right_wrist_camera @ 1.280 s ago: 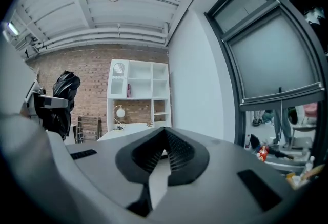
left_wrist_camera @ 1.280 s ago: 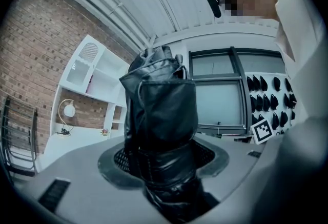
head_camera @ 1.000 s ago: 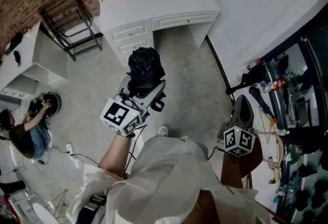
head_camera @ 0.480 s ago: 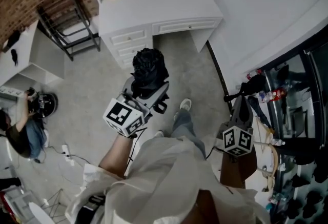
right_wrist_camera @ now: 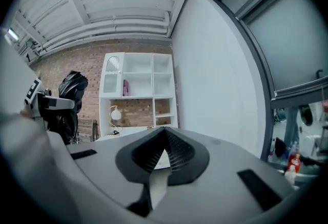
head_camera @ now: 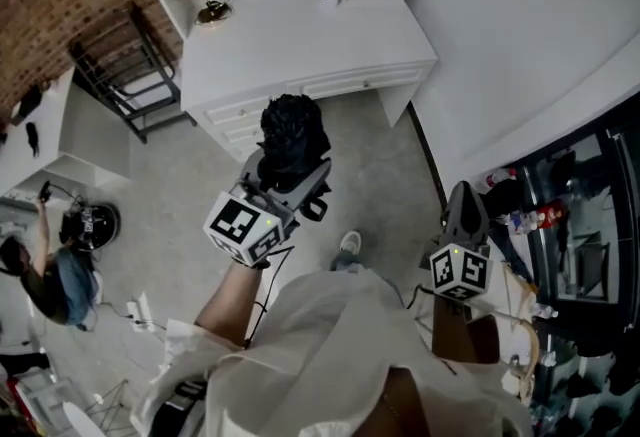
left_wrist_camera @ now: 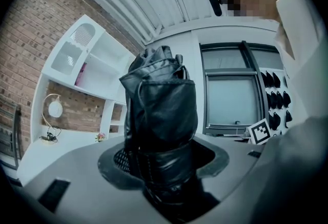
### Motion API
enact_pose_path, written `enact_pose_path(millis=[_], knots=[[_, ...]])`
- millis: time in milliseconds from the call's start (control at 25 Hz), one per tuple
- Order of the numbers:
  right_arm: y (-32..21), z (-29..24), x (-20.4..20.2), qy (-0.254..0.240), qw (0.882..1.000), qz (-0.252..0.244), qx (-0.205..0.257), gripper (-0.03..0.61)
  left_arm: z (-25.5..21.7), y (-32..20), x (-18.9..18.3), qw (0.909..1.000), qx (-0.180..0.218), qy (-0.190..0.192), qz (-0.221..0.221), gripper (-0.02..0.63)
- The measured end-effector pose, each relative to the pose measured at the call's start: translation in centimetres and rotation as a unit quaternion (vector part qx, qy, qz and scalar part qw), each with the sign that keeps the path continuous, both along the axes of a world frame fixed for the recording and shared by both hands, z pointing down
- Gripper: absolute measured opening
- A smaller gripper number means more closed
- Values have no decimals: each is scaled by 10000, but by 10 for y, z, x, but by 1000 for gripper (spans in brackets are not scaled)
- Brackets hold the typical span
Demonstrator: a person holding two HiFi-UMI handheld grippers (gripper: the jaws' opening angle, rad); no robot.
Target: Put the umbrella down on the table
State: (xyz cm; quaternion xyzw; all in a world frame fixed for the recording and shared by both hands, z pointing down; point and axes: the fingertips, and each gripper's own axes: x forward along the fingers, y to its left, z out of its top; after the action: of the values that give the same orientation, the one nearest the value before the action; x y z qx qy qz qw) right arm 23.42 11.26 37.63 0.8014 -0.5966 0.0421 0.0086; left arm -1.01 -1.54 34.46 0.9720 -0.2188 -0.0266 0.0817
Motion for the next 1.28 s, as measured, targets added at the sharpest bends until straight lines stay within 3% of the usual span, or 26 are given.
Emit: enact_pose_path(millis=[320,600,960,1280], knots=[[-79,9,82,-125,9997,-214,-25,18,-4,-70,91,10000,7,-41,-56,265],[-99,14,103,-162,9994,-312,-58,18,2,-86,113,9999,-52,-47,-133,265],[-182,32,133,-276,9978,-542,-244,18,21,-160,148,9991,-293,-145,-280,265],[-294,40,152,-155,9975,-632,-275,18,35,-272,176,9992,-318,-112,-228,265]])
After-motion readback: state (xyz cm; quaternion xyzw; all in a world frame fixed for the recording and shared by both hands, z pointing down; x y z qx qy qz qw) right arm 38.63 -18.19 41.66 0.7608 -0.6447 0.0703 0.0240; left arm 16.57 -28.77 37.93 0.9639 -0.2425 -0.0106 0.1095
